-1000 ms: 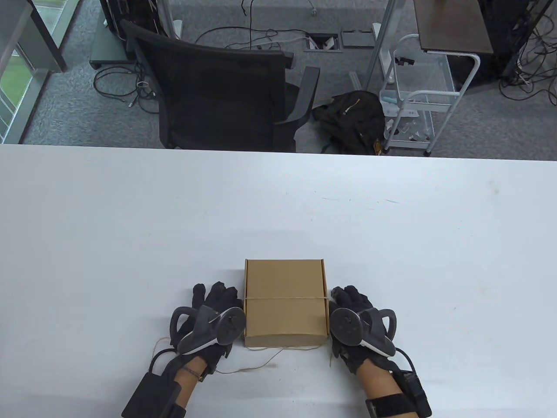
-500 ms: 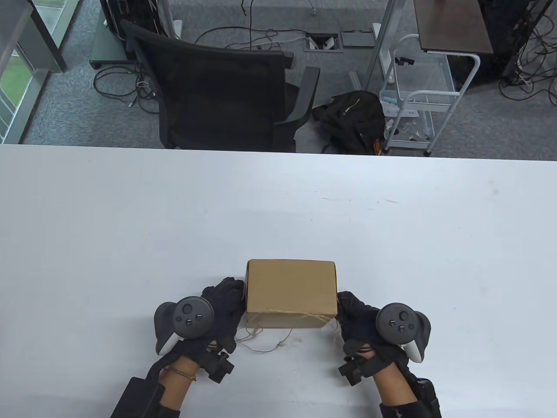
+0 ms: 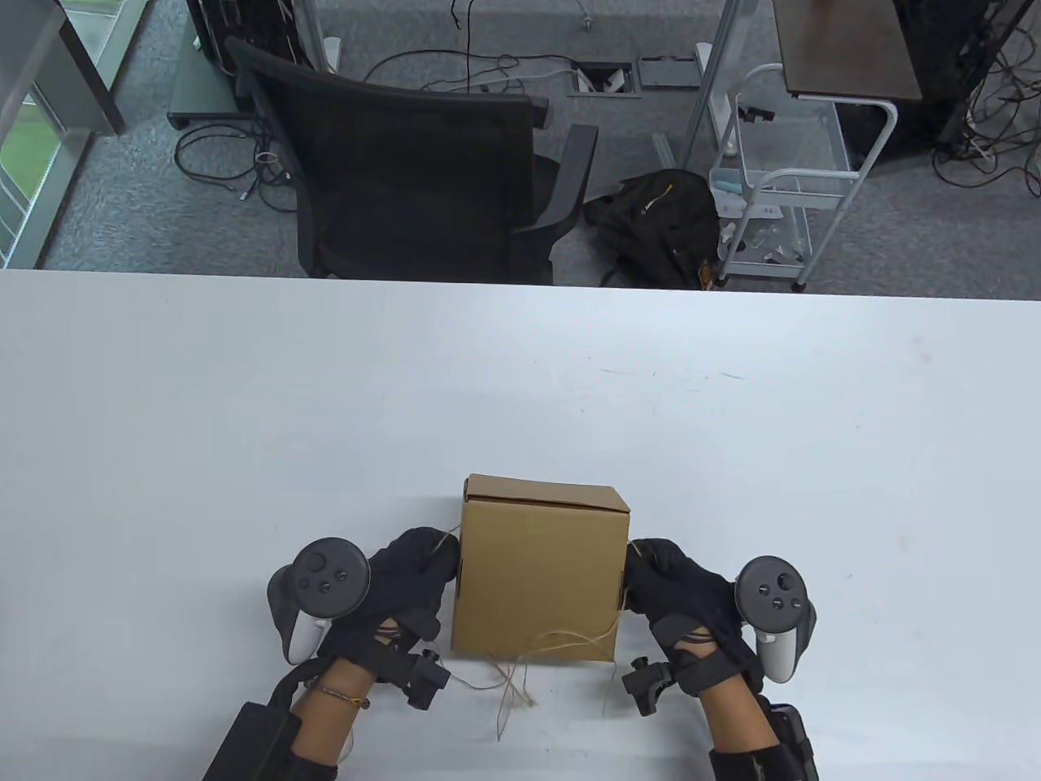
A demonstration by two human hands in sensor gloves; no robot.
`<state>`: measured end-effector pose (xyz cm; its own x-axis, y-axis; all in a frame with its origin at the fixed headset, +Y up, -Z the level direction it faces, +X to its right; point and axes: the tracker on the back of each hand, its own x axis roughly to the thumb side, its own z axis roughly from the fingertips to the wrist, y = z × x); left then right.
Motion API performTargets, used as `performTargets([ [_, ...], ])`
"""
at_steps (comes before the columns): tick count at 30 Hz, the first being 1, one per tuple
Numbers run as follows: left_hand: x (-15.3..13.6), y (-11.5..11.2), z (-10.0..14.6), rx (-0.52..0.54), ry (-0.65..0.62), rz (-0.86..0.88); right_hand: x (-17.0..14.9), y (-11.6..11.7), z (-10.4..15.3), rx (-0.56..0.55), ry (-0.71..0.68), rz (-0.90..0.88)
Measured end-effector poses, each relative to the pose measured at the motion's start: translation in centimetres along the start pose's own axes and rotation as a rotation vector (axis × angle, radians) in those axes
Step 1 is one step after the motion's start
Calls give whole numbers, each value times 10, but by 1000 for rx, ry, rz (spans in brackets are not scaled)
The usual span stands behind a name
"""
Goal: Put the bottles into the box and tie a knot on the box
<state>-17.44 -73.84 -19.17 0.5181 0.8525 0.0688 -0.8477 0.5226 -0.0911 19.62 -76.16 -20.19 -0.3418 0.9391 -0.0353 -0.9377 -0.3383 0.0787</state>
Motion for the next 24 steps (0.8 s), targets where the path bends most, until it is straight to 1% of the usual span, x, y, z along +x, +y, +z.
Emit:
performTargets([
  [1,-3,-2,-2,-18,16,-18,-4,3,-2,24,44,-6],
  [2,-5,-3,-3,-18,30,-38,-6,4,-2,27,38,-12],
  [3,-10,-4,-5,-12,39,-34,-9,6,-5,4,26,-32],
  [4,-14,-5,-6,-31,53,2,-9,7,-6,11,40,-47],
  [5,-18,-5,-7,-72,83,43,-10,8,-7,41,52,-44],
  [6,-20,-5,-7,-86,99,73,-10,9,-8,60,59,-34],
  [7,-24,-3,-7,-63,129,106,-10,8,-7,85,48,-24],
  [8,-25,-1,-8,-59,126,142,-10,8,-7,88,61,-43],
  [10,-25,2,-7,-59,123,155,-7,6,-5,103,84,-44],
  [13,-15,7,-3,-34,56,165,7,5,-2,185,16,137],
  [15,-6,5,0,-11,26,98,16,9,2,202,-23,190],
  [17,4,0,4,11,-26,-60,26,15,7,200,-106,270],
  [18,11,-3,7,27,-69,-175,33,17,10,220,-157,369],
  [19,16,-5,9,39,-92,-249,37,17,12,232,-178,428],
  [20,21,-9,11,54,-130,-358,44,19,16,231,-232,504],
  [22,28,-17,13,64,-176,-504,55,20,23,197,-334,621],
  [24,31,-21,14,84,-212,-596,64,21,30,133,-451,725],
])
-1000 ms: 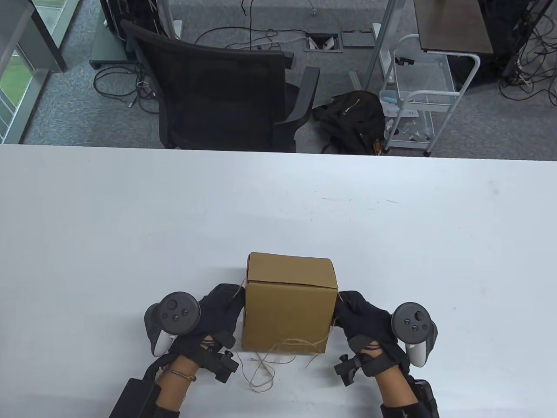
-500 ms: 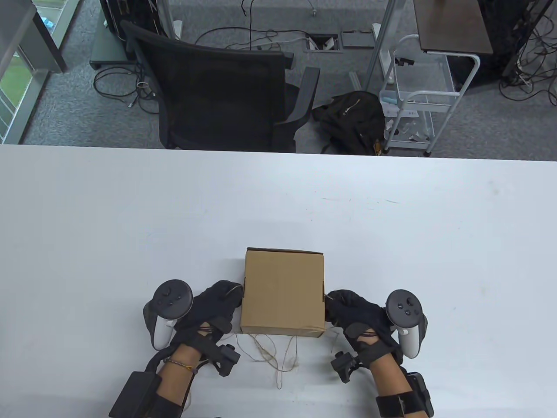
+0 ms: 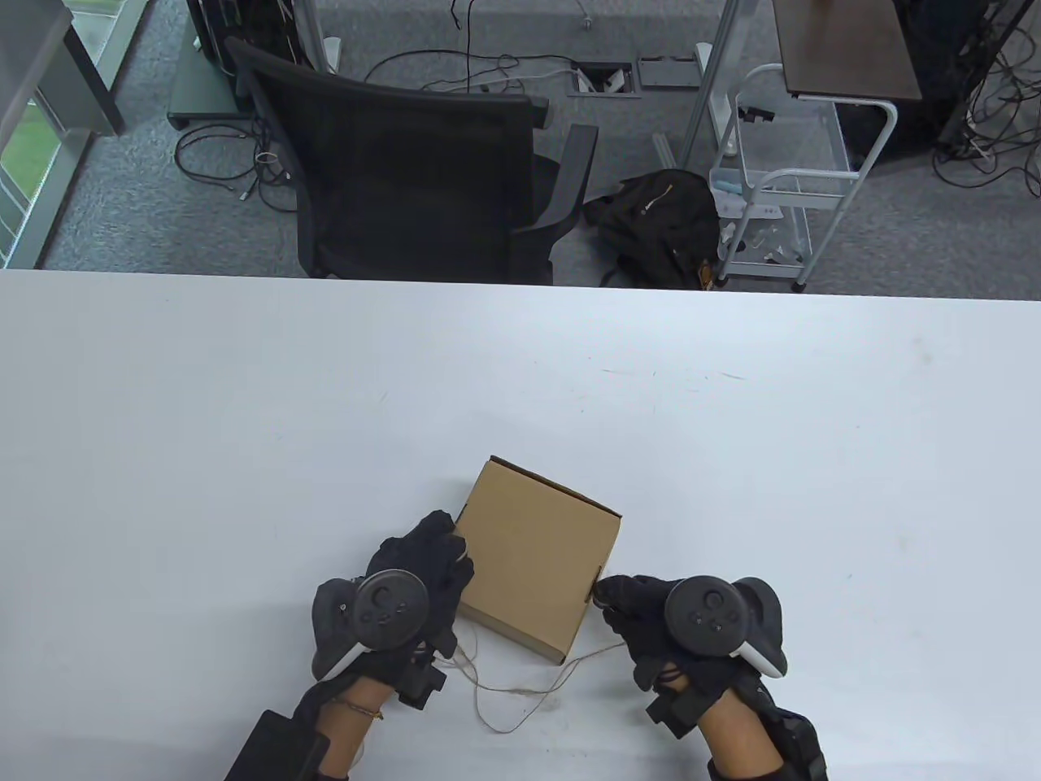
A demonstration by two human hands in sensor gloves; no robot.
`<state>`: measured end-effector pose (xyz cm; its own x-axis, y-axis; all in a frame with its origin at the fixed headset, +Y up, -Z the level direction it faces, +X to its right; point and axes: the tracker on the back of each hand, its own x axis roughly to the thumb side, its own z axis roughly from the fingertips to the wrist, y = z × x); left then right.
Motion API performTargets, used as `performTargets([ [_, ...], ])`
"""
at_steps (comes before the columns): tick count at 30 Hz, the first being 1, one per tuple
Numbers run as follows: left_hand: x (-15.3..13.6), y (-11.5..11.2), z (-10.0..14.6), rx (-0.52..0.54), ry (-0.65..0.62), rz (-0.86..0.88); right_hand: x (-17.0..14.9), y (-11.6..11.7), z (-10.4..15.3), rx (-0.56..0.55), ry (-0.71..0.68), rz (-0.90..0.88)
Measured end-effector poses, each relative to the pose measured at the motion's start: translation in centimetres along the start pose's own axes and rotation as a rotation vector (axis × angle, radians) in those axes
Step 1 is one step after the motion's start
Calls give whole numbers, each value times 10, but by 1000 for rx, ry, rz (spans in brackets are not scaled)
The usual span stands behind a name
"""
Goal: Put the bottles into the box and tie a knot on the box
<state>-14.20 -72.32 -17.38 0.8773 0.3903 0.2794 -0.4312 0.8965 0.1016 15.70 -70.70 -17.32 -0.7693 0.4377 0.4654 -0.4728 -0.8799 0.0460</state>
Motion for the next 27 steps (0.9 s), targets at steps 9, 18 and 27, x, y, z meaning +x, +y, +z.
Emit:
performTargets([
  [9,-5,-6,-7,-44,-119,-50,-5,8,-9,-167,-162,11],
  [18,1,-4,-4,14,-144,-39,1,15,-13,-120,-91,81],
  [27,25,-9,8,-23,-184,-61,48,21,-2,-180,-202,525],
])
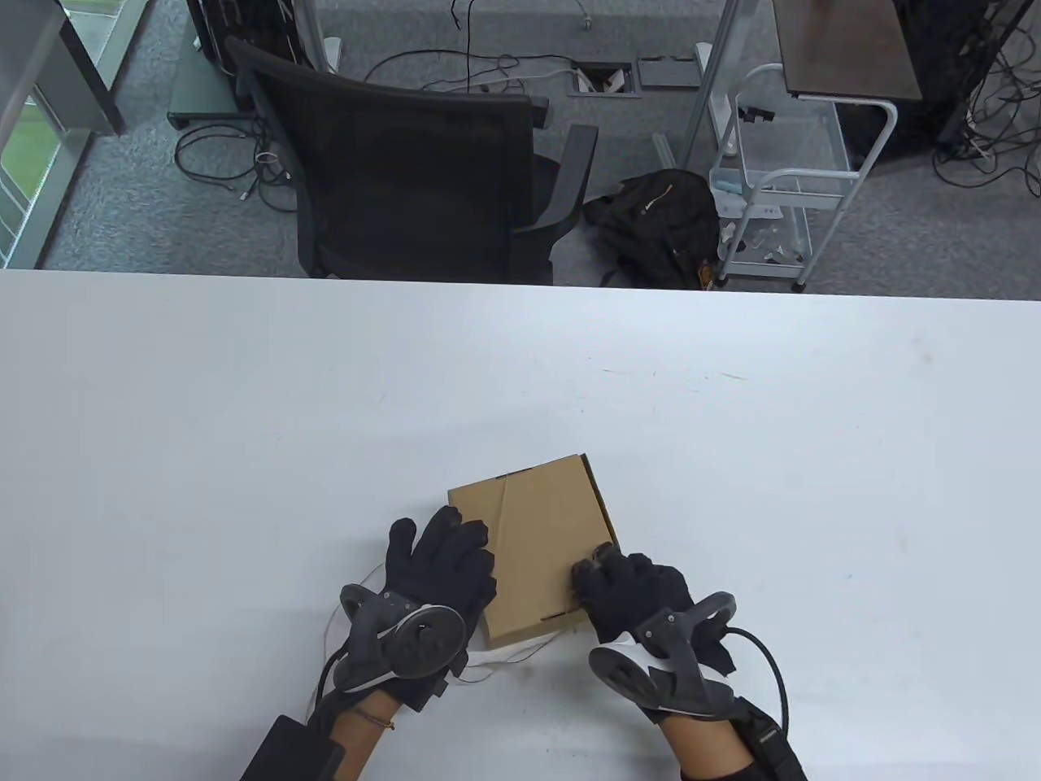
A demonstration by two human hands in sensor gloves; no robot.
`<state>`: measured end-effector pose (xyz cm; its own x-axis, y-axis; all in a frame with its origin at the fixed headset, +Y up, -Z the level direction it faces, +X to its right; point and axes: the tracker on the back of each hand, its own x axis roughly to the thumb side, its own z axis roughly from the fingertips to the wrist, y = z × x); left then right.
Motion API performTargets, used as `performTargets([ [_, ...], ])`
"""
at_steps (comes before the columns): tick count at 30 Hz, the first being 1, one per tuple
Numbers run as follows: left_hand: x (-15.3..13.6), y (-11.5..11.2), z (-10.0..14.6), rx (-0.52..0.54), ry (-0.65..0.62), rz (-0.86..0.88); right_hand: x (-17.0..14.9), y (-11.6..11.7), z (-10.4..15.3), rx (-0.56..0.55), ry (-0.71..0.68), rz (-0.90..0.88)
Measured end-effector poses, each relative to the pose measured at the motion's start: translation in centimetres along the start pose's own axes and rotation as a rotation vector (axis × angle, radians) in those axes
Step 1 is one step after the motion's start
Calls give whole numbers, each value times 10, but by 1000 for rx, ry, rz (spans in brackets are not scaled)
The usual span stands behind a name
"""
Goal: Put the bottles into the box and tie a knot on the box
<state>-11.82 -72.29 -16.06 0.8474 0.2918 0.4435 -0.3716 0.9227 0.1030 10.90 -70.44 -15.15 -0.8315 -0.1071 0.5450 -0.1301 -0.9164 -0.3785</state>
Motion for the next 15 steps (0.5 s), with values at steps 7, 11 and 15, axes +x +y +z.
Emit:
performTargets([
  [7,8,-3,4,-20,-21,55,6,-11,4,-53,-37,-149],
  [11,1,-4,1,-41,-55,124,-1,-15,4,-113,-25,-168],
  [15,-9,-7,-3,-73,-101,226,-21,-10,0,-113,41,-193],
])
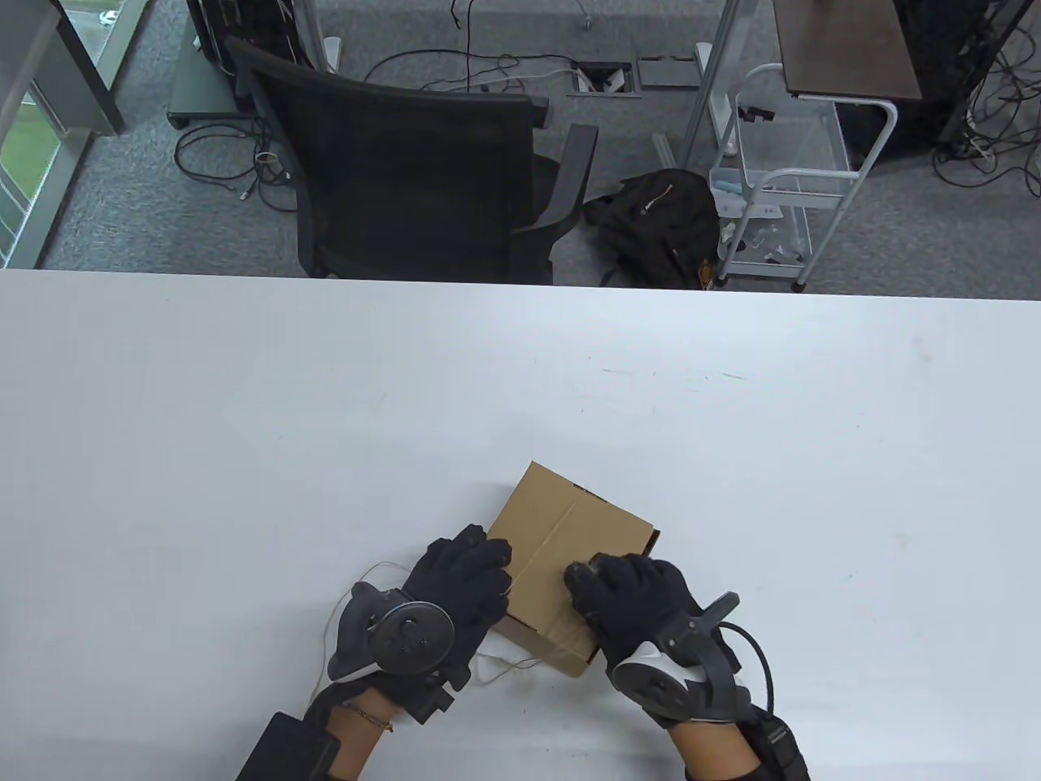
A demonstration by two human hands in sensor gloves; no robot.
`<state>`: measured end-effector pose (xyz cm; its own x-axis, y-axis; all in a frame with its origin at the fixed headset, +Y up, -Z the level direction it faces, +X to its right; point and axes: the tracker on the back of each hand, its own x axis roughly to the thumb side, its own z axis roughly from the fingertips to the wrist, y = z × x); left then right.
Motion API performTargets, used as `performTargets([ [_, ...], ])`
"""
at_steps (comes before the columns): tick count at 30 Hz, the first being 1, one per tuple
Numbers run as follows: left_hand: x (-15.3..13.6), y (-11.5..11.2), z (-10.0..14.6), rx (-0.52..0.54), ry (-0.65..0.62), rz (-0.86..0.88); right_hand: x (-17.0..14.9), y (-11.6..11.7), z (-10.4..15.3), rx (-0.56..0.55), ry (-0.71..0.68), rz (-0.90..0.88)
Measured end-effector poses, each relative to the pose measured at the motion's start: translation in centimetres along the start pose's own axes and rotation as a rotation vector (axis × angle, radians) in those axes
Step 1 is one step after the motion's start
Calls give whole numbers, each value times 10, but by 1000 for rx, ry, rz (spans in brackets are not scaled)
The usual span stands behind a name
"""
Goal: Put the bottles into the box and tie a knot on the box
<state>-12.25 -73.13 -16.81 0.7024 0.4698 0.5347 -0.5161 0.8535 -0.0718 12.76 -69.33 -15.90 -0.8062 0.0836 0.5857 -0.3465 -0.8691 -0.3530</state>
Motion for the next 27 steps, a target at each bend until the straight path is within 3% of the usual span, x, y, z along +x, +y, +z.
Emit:
performTargets([
  [5,-11,-1,-4,-26,-6,75,-39,17,3,60,214,-147],
  [8,-10,-1,-3,-20,3,66,-48,18,5,43,280,-241],
  [17,8,8,7,90,30,-93,-20,3,5,122,203,70],
  [27,5,7,14,107,105,-94,-6,-2,13,167,174,-157],
])
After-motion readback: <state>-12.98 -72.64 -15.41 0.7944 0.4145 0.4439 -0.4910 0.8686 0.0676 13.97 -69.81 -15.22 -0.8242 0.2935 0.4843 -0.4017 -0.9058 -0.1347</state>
